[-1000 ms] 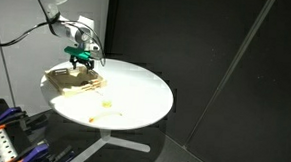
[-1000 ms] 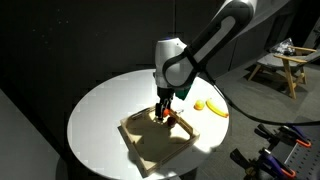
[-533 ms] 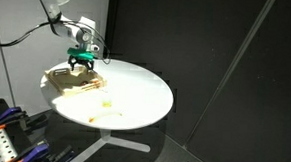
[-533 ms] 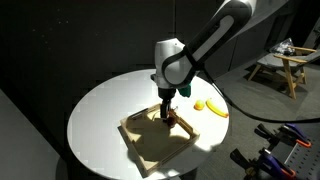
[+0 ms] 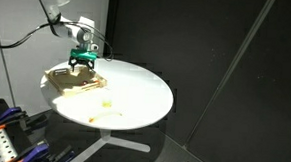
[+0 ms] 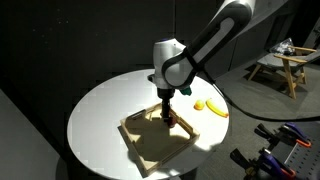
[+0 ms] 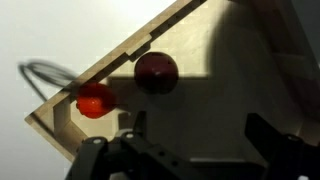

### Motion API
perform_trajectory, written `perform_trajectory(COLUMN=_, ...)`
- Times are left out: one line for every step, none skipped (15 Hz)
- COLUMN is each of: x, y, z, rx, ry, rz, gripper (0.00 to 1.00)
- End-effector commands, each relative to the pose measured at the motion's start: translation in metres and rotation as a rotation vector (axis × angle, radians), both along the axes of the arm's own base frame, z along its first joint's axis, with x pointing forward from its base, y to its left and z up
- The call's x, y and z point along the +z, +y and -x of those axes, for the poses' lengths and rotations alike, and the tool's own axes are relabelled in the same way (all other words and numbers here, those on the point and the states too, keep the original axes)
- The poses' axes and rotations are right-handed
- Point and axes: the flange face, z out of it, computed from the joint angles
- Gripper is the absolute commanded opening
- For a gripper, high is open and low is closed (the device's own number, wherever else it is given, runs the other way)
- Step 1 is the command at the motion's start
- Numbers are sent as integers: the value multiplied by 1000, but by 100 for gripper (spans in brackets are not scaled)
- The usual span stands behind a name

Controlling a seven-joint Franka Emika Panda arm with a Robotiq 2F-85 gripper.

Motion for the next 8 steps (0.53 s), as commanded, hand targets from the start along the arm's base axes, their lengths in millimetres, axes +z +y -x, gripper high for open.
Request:
perform_trajectory(x=4, y=-1, z=-9, rx=63, ry=-41, rz=18, gripper=100)
perform_trajectory(x=5, y=-2, z=-10, rx=71, ry=-51, rz=22, gripper=100)
perform_trajectory(x=5, y=-2, z=-11, rx=82, ry=-67, rz=29, gripper=100)
perform_trajectory(x=6, y=-3, z=-12, rx=90, ry=-77, rz=33, gripper=100)
perform_trajectory(x=6, y=-3, z=-13, rx=97, ry=-89, rz=37, gripper=100)
perform_trajectory(x=6, y=-4, z=-13, rx=102, ry=-97, rz=40, gripper=100)
perform_trajectory(x=7, y=-5, z=-14, rx=95, ry=-95, rz=38, gripper=100)
perform_trajectory(x=7, y=-5, z=-14, rx=83, ry=-87, rz=33, gripper=100)
